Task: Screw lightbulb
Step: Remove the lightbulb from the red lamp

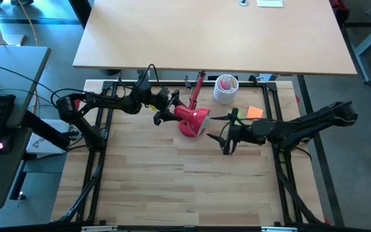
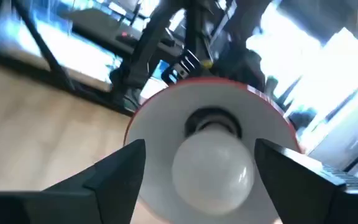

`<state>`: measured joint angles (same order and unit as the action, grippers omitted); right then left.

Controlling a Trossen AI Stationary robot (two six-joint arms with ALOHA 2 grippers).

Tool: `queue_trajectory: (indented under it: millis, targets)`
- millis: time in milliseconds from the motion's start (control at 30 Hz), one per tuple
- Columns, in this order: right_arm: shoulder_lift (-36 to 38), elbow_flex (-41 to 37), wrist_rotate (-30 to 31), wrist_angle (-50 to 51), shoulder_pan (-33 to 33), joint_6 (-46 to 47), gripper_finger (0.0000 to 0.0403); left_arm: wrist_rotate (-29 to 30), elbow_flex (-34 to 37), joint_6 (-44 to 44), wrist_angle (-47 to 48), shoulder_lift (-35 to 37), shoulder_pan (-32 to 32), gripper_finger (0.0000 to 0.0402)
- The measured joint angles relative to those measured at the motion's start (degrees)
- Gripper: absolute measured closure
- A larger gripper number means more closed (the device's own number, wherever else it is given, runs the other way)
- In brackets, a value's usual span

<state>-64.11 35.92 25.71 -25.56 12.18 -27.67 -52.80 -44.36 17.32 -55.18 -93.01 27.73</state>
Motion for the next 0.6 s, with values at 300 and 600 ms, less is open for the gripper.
queue_trajectory:
  millis: [300,600]
  targets:
    - [0.76,0.0,-8.26,10.25,-5.84,38.31,0.0093,0.0,0.0,-0.29,0.0,0.02,-0.02,0.0144]
    - [-3.38,0.0,-10.7,1.59,-7.71,47.0,0.0093,0.02,0.0,-0.33,-0.04,0.01,0.0,0.0144]
